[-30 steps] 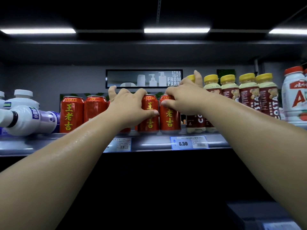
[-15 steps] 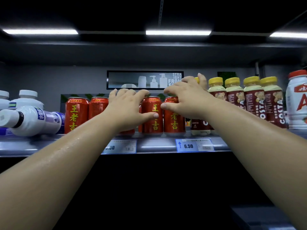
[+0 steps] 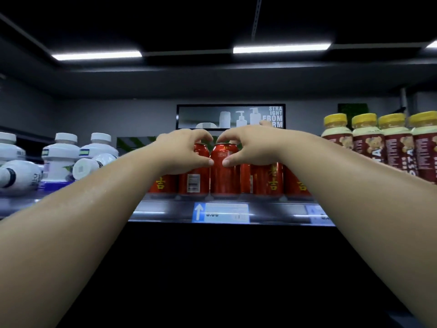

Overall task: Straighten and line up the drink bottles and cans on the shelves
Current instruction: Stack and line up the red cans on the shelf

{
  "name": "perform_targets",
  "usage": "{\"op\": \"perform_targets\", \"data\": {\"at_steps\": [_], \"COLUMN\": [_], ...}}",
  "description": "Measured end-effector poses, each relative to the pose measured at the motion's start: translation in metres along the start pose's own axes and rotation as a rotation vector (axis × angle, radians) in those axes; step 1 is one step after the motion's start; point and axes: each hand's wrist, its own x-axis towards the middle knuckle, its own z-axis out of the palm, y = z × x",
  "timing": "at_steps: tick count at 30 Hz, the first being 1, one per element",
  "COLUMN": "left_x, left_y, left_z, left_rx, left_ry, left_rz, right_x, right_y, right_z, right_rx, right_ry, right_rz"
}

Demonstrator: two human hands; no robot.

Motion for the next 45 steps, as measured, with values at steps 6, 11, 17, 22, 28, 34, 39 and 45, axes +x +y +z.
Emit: {"op": "perform_targets", "data": {"at_steps": [6, 11, 17, 22, 28, 34, 39, 45], "left_x": [0.010, 0.009, 0.005, 0.006, 0.009, 0.009, 0.011, 0.011], "left_y": [-0.017, -0.019, -0.023, -0.027, -0.028, -0.027, -0.006, -0.003], "left_z": [-0.012, -0.012, -0.012, -0.008, -0.007, -0.007, 0.001, 0.010], "left_rx": [-0.047, -0.055, 0.006, 0.059, 0.084, 0.060, 0.112, 0.074], "left_ry": [-0.154, -0.135, -0.101, -0.039, -0.029, -0.055, 0.021, 0.039], "left_rz": [-0.047, -0.041, 0.014, 0.004, 0.004, -0.009, -0.010, 0.022], "right_x": [0.010, 0.013, 0.011, 0.012, 0.009, 0.007, 0.007, 0.003], "right_y": [-0.009, -0.010, -0.008, -0.014, -0.011, -0.010, -0.007, -0.001], "right_z": [-0.004, -0.006, -0.008, -0.006, -0.007, -0.006, -0.004, 0.000], "right_rx": [0.038, 0.058, 0.087, -0.091, -0.096, -0.107, -0.115, -0.094], "right_ry": [-0.097, -0.096, -0.154, -0.064, -0.113, -0.113, -0.073, -0.045], "right_rz": [0.005, 0.063, 0.116, 0.150, 0.130, 0.106, 0.084, 0.093]}}
